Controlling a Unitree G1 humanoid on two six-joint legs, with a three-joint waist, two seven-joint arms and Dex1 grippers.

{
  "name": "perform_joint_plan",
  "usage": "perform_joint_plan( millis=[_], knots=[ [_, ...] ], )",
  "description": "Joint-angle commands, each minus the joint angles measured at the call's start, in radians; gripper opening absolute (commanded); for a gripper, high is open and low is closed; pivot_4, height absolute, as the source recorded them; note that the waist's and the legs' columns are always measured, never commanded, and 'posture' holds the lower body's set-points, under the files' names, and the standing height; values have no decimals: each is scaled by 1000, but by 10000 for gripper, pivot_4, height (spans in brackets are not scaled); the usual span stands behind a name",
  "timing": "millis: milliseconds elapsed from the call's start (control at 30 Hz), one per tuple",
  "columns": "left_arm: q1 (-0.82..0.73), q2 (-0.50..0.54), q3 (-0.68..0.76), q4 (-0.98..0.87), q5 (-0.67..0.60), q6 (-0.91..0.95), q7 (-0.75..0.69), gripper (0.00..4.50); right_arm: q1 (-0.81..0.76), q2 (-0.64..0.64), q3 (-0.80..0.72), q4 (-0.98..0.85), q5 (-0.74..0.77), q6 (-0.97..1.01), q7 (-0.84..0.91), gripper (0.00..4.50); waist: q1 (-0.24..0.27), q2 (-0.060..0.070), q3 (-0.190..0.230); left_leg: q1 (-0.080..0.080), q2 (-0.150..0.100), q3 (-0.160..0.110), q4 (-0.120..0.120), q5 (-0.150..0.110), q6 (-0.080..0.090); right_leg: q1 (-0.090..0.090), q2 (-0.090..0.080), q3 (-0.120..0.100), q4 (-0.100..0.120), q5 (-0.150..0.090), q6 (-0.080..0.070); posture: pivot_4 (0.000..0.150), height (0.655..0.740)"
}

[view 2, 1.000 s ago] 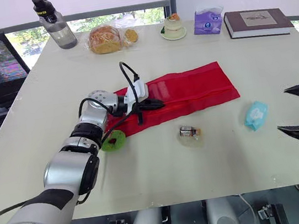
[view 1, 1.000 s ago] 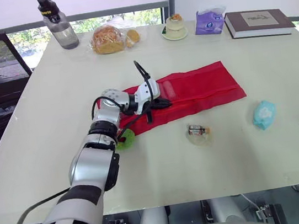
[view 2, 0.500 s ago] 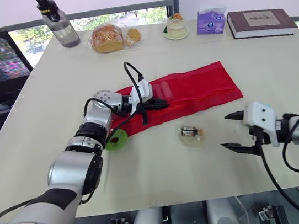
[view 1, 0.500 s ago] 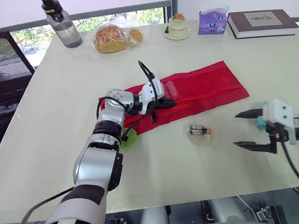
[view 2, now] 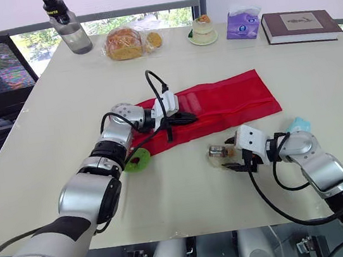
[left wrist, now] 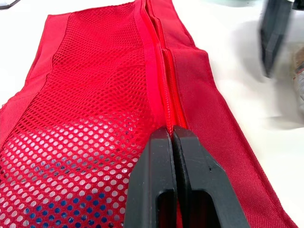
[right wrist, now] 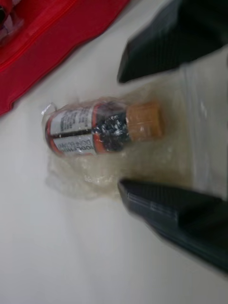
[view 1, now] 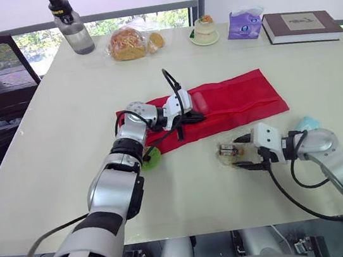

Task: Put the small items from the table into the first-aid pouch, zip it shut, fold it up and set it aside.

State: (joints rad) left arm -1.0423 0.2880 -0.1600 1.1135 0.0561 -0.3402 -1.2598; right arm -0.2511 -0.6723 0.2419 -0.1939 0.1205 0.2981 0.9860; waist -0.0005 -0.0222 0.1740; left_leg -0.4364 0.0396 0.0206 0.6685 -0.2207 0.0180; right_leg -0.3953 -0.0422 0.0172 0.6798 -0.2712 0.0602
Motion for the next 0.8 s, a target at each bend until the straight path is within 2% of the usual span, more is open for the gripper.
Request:
perform_joint_plan(
  millis=[33, 100, 267, 467, 800],
  knots=[
    [-12, -8, 5, -19, -5, -20, 7, 0, 14, -16, -15, -21, -6, -6, -6, 16134, 0, 0, 0, 0, 0, 0, 0, 0, 0, 0, 0, 0, 0, 0, 0, 1500, 7400],
    [-13, -10, 5, -18, -4, -22, 9, 0, 27, -23, -31, -46, 4, 8, -10, 4357, 0, 0, 0, 0, 0, 0, 0, 0, 0, 0, 0, 0, 1, 0, 0, 1500, 7400],
    [-10, -24, 6, -23, -9, -23, 11, 0, 47, -28, -84, -136, 22, 142, -75, 3882, 2, 0, 0, 0, 0, 0, 0, 0, 0, 0, 0, 0, 0, 0, 0, 1500, 7400],
    [-7, -47, 16, -38, -26, -14, 11, 0, -32, 35, -97, -207, -44, 442, -282, 3882, 0, 0, 0, 0, 0, 0, 0, 0, 0, 0, 0, 0, 1, 0, 0, 1500, 7400],
    [53, -115, -8, -141, -45, 18, -13, 0, -163, 213, -85, -160, -84, 714, -503, 3882, 0, 0, 0, -1, 0, 0, 0, 0, 0, -1, 0, 0, 0, 0, 0, 1500, 7400]
  ],
)
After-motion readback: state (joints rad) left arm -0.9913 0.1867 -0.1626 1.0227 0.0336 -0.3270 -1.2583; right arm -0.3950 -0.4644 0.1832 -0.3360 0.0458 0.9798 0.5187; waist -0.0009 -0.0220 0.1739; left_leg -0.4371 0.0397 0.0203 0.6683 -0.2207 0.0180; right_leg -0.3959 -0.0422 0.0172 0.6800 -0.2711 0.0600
